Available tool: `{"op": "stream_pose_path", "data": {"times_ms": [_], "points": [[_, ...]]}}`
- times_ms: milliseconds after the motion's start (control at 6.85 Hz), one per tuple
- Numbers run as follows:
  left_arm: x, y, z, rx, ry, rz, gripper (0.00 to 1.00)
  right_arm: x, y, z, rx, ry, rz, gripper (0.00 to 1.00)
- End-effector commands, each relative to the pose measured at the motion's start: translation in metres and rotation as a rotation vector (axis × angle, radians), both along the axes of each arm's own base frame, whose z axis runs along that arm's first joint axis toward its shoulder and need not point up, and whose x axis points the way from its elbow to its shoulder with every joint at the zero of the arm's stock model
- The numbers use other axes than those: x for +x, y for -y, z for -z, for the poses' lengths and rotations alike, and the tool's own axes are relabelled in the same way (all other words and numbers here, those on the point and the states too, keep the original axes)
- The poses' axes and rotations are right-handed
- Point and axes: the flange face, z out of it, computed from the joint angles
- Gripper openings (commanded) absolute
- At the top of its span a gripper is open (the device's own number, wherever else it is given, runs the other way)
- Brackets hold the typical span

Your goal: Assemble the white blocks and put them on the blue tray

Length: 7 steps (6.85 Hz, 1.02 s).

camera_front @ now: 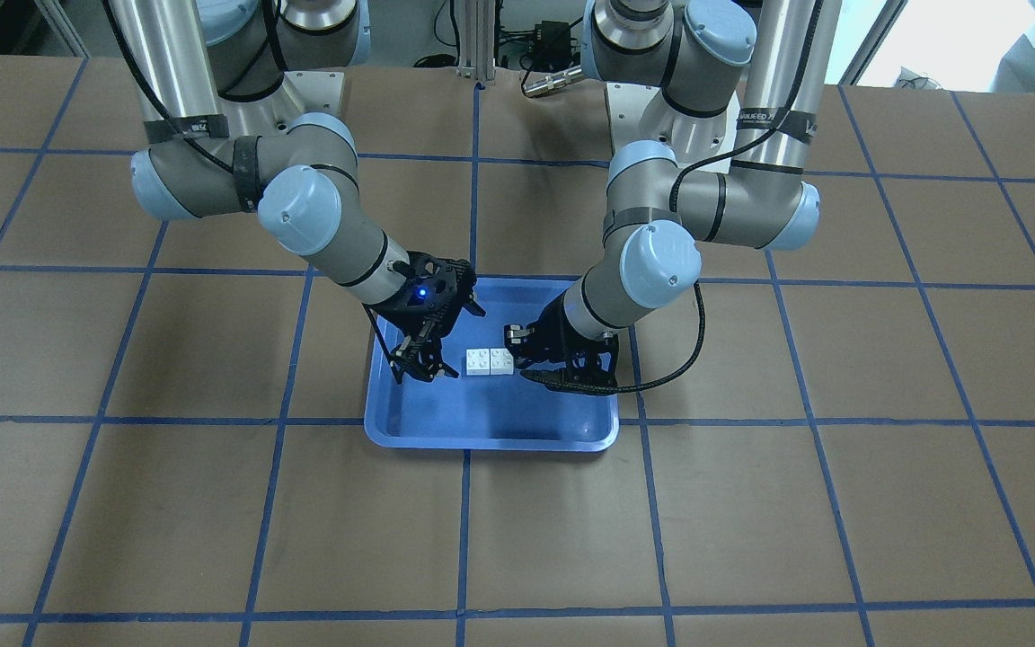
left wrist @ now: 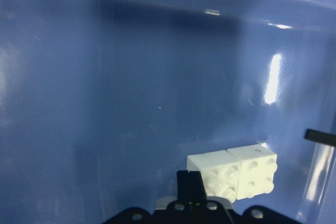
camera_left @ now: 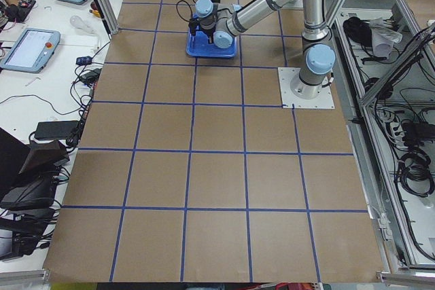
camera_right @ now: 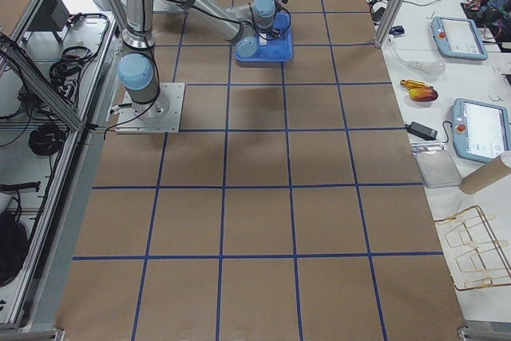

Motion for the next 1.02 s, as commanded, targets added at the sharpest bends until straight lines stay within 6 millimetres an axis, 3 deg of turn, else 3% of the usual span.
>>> {"op": "stream_pose_path", "data": {"times_ms": [0,292,438,730,876], "points": [[0.000,0.000,-0.001,-0.010,0.000,0.021,0.00,-0.013,0.003,-0.042,0.133,-0.079,0.273,1.00],[-0.001,0.000,0.007,0.010,0.002,0.006,0.00,-0.016,0.029,-0.094,0.300,-0.186,0.461,1.00],[-0.001,0.001,0.007,0.010,0.002,0.007,0.00,-0.032,0.047,-0.122,0.322,-0.282,0.535,1.00],[-0.001,0.000,0.008,0.013,0.003,0.006,0.00,-0.121,0.086,-0.163,0.468,-0.308,0.823,1.00],[-0.003,0.001,0.007,0.004,0.002,0.008,0.00,-0.143,0.089,-0.165,0.528,-0.318,0.910,1.00]]}}
